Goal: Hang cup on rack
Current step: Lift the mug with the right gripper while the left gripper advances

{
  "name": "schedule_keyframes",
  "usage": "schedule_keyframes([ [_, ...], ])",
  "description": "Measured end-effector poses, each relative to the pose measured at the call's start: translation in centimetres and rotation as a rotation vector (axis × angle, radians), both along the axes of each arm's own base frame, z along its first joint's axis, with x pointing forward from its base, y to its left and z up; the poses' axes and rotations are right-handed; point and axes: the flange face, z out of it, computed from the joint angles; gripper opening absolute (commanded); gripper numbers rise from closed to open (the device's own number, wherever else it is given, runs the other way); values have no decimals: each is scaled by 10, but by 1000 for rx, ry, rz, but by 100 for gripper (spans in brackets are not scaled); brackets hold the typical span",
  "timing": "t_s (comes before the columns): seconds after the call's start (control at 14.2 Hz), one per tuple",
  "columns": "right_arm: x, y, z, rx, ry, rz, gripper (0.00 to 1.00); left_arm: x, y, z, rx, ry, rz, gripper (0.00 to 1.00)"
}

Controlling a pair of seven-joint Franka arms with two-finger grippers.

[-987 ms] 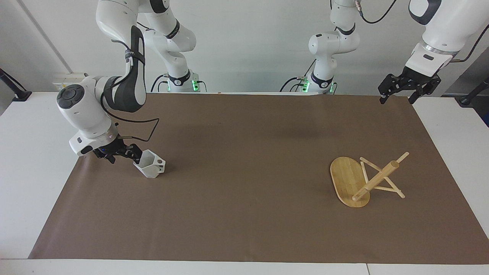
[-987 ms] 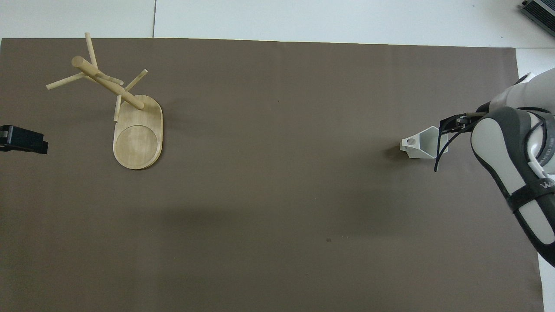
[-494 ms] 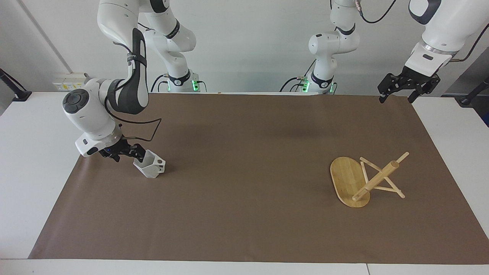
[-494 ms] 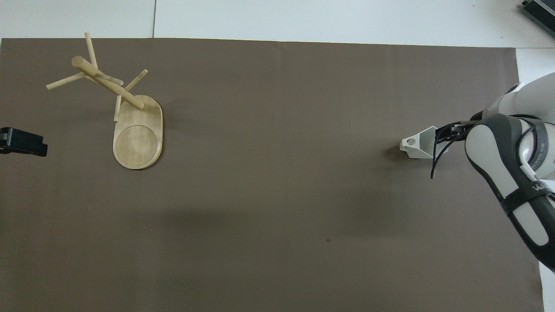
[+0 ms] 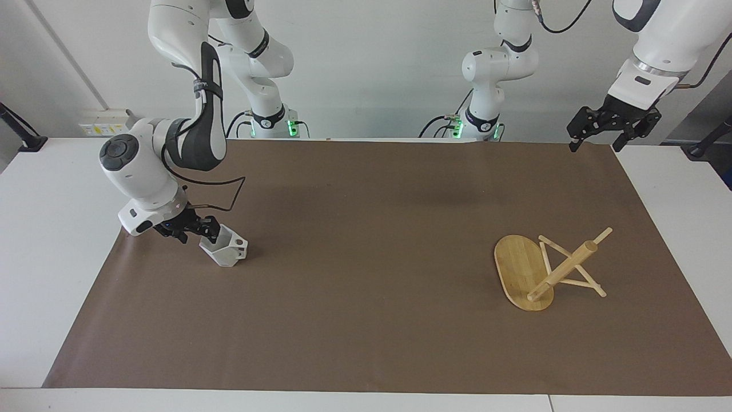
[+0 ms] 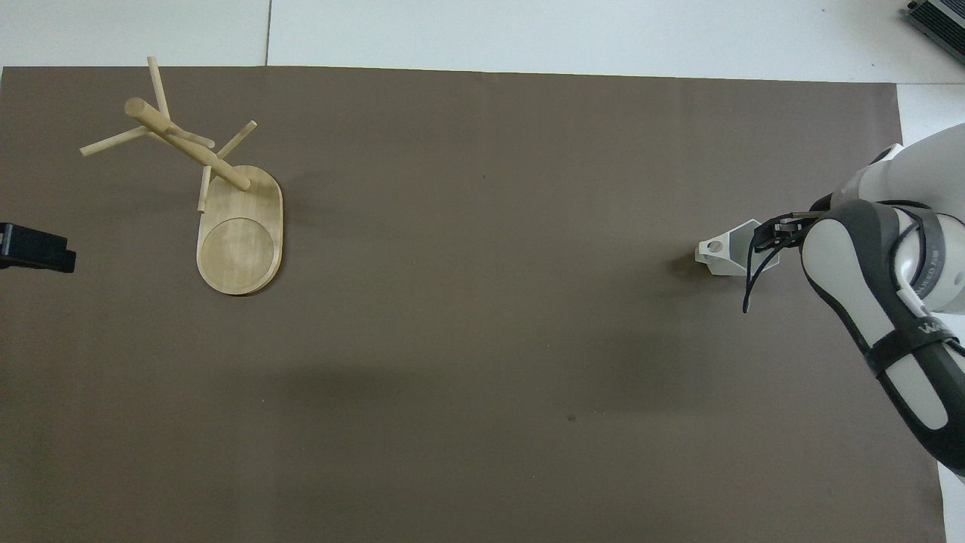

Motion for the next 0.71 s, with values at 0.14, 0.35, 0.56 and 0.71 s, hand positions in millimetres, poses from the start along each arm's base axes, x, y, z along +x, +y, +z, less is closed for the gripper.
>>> schedule_keyframes([
  [0.14, -1, 0, -1, 0, 3, 0, 65, 0, 3, 0, 0, -1, 1, 100],
  [0.35, -1, 0, -1, 0, 2, 0, 57, 4, 3, -3, -1, -3, 0, 100],
  [0.56, -2, 0, 0, 0, 1, 0, 48, 19, 3, -12, -10, 3, -4, 100],
  [0.71, -2, 0, 0, 1, 2, 0, 43, 30, 3, -17, -53, 11, 23, 100],
])
